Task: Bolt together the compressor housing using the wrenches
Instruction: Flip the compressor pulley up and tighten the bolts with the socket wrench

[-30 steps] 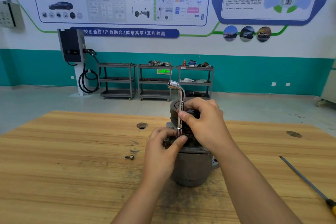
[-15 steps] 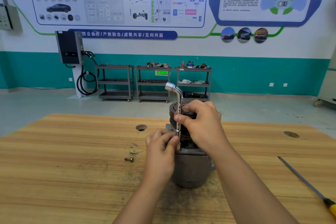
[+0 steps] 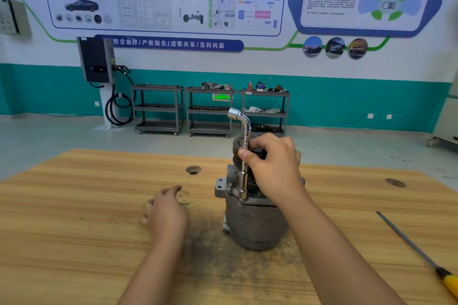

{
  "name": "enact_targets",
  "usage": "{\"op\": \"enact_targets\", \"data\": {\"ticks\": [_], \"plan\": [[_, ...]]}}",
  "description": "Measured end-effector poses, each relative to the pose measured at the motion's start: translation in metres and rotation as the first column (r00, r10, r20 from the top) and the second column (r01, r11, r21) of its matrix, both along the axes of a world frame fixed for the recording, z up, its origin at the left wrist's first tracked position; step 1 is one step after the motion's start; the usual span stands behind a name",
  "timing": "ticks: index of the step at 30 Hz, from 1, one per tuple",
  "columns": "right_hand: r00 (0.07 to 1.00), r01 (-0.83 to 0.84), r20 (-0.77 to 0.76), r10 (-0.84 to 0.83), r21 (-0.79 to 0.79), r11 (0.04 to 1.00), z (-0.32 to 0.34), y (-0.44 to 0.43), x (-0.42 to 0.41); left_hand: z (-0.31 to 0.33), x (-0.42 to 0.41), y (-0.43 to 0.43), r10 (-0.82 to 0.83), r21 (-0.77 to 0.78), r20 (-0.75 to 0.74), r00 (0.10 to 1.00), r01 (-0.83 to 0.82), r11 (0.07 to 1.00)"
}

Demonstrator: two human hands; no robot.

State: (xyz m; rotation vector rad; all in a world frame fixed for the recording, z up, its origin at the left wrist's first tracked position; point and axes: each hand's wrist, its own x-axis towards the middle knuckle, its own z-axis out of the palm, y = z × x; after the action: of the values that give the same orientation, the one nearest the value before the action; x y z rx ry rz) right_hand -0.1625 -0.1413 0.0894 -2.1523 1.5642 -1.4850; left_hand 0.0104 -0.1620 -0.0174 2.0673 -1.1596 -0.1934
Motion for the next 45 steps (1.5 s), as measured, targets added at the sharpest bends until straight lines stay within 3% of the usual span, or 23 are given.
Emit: {"op": "enact_targets", "data": {"ticks": [2,4,10,13,15,17,21,24,26,30,37,45], "plan": [[1.000,-0.016,0.021,0.016,0.007,1.000,0.002,0.002,-0.001,-0.009,0.004,-0.001,-0.028,0.200,0.140,0.990,0.000,0.980],[0.996,-0.062,0.065,0.061,0.016,0.998,0.004,0.006,-0.002,-0.015,0.003,-0.002,-0.059,0.262,0.201,0.978,0.004,0.965],[0.959,-0.210,0.183,0.215,-0.048,0.977,0.002,0.014,-0.009,-0.021,0.002,-0.007,-0.072,0.252,0.275,0.959,0.000,0.968],[0.854,-0.337,0.397,0.337,-0.071,0.939,-0.004,0.018,-0.021,-0.014,-0.001,-0.003,-0.062,0.204,0.285,0.956,0.003,0.979],[0.759,-0.370,0.520,0.392,-0.151,0.917,-0.003,0.019,-0.034,-0.004,-0.007,0.001,-0.036,0.073,0.262,0.964,0.018,0.997],[0.761,-0.333,0.501,0.412,-0.243,0.911,0.004,0.016,-0.047,0.011,-0.017,0.008,-0.035,-0.160,0.195,0.980,0.067,0.985],[0.846,-0.293,0.387,0.366,-0.237,0.926,0.019,0.011,-0.065,0.035,-0.046,0.031,-0.201,-0.613,0.136,0.970,0.242,0.753],[0.892,-0.283,0.315,0.323,-0.167,0.944,0.021,0.010,-0.070,0.042,-0.071,0.051,-0.387,-0.745,0.126,0.914,0.345,0.571],[0.901,-0.283,0.303,0.311,-0.135,0.950,0.021,0.009,-0.072,0.041,-0.087,0.057,-0.503,-0.755,0.083,0.860,0.384,0.532],[0.890,-0.291,0.325,0.320,-0.133,0.947,0.024,0.012,-0.076,0.033,-0.108,0.059,-0.583,-0.699,0.058,0.810,0.450,0.556],[0.893,-0.311,0.292,0.342,-0.150,0.939,0.028,0.020,-0.074,0.033,-0.122,0.044,-0.457,-0.640,0.049,0.888,0.379,0.668],[0.921,-0.255,0.282,0.270,-0.089,0.963,0.025,0.016,-0.077,0.030,-0.128,0.039,-0.409,-0.635,0.049,0.911,0.345,0.691]]}}
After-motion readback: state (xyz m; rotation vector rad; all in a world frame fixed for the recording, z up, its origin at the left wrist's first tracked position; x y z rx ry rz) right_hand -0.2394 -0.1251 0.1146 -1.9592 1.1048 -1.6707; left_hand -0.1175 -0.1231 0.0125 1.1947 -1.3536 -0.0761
